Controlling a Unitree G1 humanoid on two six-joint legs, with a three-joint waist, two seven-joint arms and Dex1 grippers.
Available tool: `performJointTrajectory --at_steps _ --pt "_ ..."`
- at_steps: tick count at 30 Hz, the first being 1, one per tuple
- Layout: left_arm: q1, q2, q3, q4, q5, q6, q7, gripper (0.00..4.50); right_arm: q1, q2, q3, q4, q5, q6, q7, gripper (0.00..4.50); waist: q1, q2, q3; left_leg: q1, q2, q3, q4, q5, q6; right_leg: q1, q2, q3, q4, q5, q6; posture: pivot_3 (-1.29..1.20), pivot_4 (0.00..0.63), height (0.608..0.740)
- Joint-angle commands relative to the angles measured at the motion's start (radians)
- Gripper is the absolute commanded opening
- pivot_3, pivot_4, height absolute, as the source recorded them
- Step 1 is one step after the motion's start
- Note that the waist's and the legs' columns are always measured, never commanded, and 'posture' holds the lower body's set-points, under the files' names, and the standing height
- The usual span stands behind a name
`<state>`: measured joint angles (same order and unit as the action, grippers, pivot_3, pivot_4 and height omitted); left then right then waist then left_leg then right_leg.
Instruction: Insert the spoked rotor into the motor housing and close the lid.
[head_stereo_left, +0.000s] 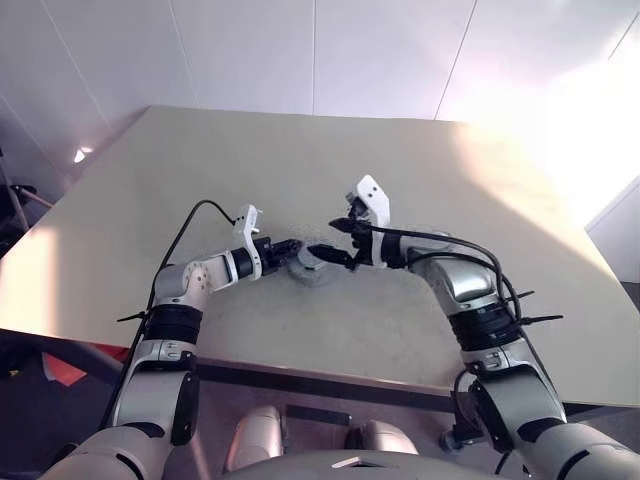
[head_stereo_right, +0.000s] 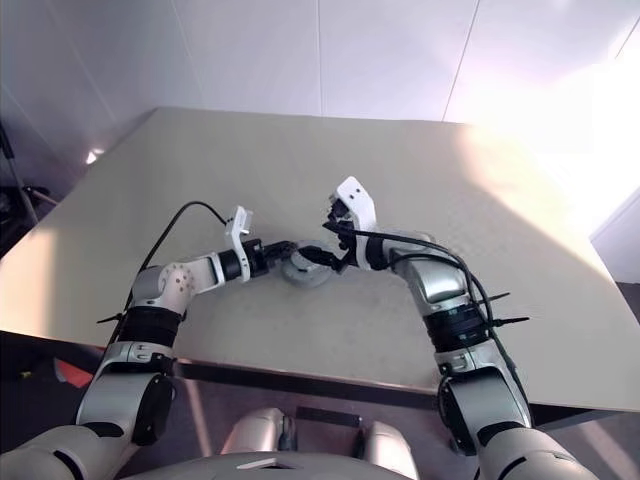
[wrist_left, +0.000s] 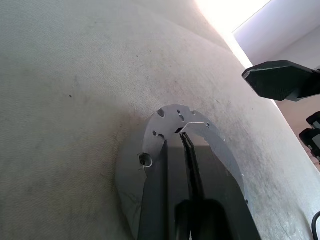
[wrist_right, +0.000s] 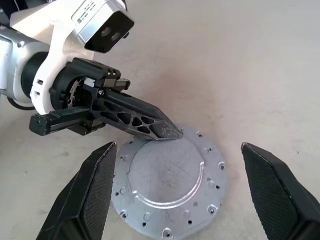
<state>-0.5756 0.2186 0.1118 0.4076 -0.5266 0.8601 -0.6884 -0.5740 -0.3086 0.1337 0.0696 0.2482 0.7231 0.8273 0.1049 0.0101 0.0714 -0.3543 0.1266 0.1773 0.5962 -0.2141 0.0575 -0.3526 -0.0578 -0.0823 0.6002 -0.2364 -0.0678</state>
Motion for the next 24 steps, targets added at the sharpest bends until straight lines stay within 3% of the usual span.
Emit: performJointTrajectory --at_steps 1,6,12,16,24 --pt "0.012 -0.009 -0.035 0.023 0.02 0.019 -0.001 0.0 -0.011 -0.022 -0.087 -0.041 0.093 0.136 -0.013 4.47 0.0 0.0 0.0 0.0 0.0 0.0 0.0 0.0 0.0 0.0 0.0 0.0 0.0 0.0 0.0 0.0 0.0 0.74" --pt "-0.019 -0.017 -0.005 0.066 0.019 -0.011 0.014 0.0 0.025 -0.03 -0.136 0.002 0.162 0.406 -0.071 4.47 0.003 0.0 0.0 0.0 0.0 0.0 0.0 0.0 0.0 0.0 0.0 0.0 -0.001 0.0 0.0 0.0 0.0 0.74" --pt "-0.037 -0.01 0.0 0.093 0.025 -0.036 0.009 0.0 -0.035 0.016 -0.294 0.092 0.245 0.693 -0.168 4.47 0.003 0.002 0.001 0.0 0.0 0.0 -0.001 0.001 -0.002 0.0 0.0 0.0 -0.001 -0.002 0.003 0.0 0.0 0.74" --pt "-0.04 -0.007 0.005 0.102 0.025 -0.046 0.011 0.0 -0.052 0.04 -0.321 0.125 0.253 0.737 -0.212 4.47 0.003 0.002 0.001 0.001 0.0 0.0 -0.003 0.004 -0.006 -0.001 0.0 0.0 -0.001 -0.002 0.004 0.0 0.0 0.74" --pt "-0.035 0.008 0.028 0.092 0.016 -0.052 0.024 0.0 -0.1 0.187 -0.385 0.208 0.243 0.72 -0.33 4.47 -0.008 0.002 0.001 0.004 -0.001 0.0 -0.014 0.009 -0.015 -0.002 0.0 0.0 -0.002 -0.003 0.002 0.0 0.0 0.74"
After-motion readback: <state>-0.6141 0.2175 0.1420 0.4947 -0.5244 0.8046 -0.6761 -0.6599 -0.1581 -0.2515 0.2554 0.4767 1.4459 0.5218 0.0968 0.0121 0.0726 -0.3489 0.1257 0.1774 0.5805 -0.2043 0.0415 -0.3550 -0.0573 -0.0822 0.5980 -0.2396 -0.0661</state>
